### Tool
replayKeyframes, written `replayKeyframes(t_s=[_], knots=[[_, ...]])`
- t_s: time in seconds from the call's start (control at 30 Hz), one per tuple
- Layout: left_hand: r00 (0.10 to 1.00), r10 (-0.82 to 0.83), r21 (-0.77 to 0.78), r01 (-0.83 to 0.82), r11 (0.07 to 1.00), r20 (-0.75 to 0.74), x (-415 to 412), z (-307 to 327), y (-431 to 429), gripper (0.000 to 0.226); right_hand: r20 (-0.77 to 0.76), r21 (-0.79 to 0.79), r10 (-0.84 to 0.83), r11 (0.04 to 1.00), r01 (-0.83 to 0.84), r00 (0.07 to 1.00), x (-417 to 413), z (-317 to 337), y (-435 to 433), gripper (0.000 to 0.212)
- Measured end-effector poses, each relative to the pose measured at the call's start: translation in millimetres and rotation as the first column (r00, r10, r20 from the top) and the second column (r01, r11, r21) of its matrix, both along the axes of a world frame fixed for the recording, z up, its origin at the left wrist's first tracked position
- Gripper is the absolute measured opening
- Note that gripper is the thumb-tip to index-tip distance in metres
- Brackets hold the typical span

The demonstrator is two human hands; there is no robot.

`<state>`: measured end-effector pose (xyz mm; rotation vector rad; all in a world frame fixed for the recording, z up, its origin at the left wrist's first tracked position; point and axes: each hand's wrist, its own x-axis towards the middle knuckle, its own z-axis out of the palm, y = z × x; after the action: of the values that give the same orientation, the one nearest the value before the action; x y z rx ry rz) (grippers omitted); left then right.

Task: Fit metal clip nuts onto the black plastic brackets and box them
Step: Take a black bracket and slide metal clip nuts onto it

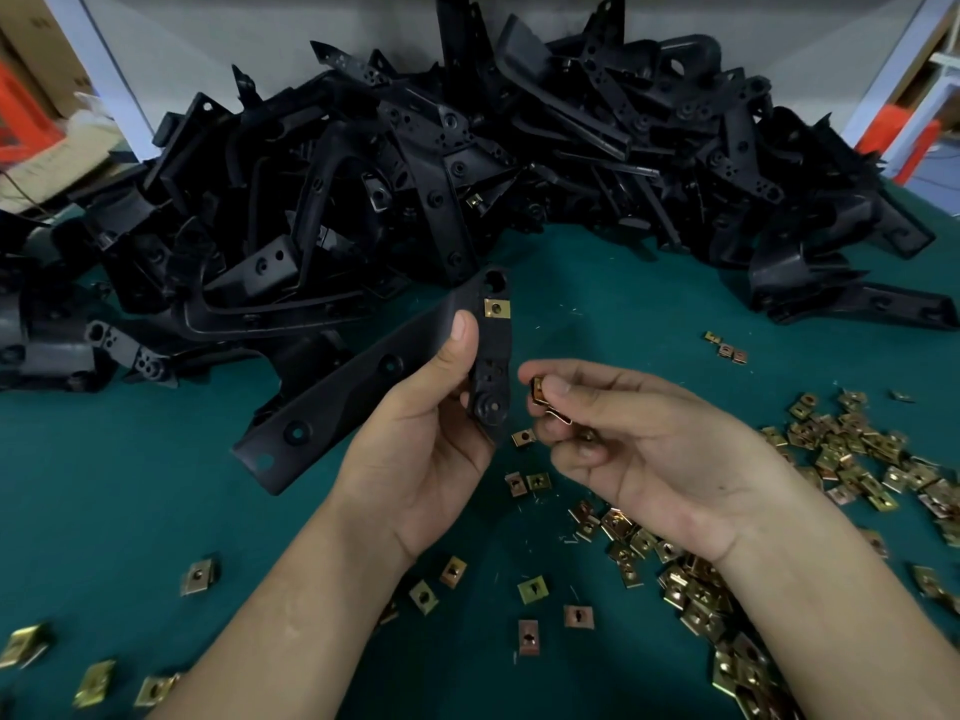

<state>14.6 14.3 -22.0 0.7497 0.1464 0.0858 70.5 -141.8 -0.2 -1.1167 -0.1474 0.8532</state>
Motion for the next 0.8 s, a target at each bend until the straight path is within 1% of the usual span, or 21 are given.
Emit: replayKeyframes(t_s=[0.13,0.27,0.4,0.57,0.73,0.8], knots=[[1.000,0.013,-0.038,-0.013,0.999,-0.006,-0.1,2.1,-1.5,0.023,-0.003,-0.009,-0.022,1.000,0.022,1.000,-0.2,0.7,0.8,0.015],[1.000,-0.005,-0.047,0.006,0.999,0.016,-1.1,2.1,-2.5,0.024,0.043,-0.028,-0.047,0.998,0.049,0.998,-2.4,0.6,3.9,0.011],[0.998,-0.057,-0.019,0.058,0.998,0.026,-1.3,0.9,-4.0,0.024,0.020,0.023,-0.118,0.993,0.118,0.993,-5.4,-0.6,7.7,0.009],[0.997,-0.076,0.007,0.076,0.997,0.017,-0.5,-4.0,-4.1,0.034,0.008,0.039,-0.144,0.989,0.144,0.989,-8.3,0.8,9.5,0.008],[0.999,-0.030,-0.038,0.031,0.999,0.031,2.0,-7.5,-1.9,0.057,0.063,0.002,-0.116,0.993,0.116,0.991,-10.5,0.6,9.6,0.013],[0.999,-0.017,-0.040,0.018,0.999,0.030,2.6,-7.7,-2.8,0.053,0.089,-0.007,-0.110,0.994,0.111,0.990,-9.9,0.1,9.2,0.015]])
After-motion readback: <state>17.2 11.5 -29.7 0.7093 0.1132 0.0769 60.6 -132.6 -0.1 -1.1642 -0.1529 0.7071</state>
